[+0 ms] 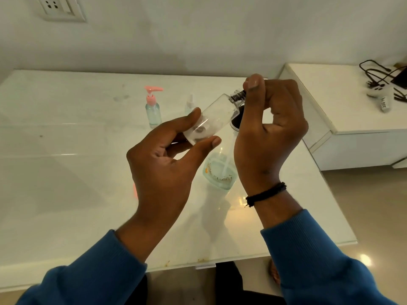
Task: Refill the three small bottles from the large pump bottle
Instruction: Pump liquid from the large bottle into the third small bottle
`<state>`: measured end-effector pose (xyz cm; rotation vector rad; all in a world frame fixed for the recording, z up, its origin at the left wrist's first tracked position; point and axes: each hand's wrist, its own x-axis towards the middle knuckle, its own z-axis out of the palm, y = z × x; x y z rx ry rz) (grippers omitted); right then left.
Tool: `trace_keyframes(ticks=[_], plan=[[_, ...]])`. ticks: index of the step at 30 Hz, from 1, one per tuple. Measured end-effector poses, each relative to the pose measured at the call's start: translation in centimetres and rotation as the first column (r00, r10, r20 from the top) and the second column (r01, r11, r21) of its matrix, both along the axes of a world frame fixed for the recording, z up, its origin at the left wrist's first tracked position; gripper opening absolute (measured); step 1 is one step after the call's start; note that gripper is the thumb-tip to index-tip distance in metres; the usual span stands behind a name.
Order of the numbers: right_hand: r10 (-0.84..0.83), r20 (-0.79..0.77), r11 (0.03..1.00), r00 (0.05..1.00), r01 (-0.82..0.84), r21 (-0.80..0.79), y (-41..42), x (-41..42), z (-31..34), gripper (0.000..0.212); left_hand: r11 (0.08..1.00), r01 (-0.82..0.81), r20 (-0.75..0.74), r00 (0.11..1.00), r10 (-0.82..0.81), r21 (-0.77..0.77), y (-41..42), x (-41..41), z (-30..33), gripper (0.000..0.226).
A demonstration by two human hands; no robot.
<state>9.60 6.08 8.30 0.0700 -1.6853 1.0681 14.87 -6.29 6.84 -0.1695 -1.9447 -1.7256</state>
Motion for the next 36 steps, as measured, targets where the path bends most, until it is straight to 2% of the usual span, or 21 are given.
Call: trace_keyframes(ticks=[20,36], plan=[[-0.035,0.009,0.999,0.999,0.035,0.015,-0.1,0.0,0.4,0.030,1.000,0.002,0.007,1.000,-0.003,0.007,0.1,0.1,0.0,0.042],[0.002,0.010,1.000,1.000,-0.002,-0.010,0.2,-0.1,-0.5,0.027,1.000,0.001,0.006,1.000,-0.001,-0.009,0.3,0.1,0.0,0.043]])
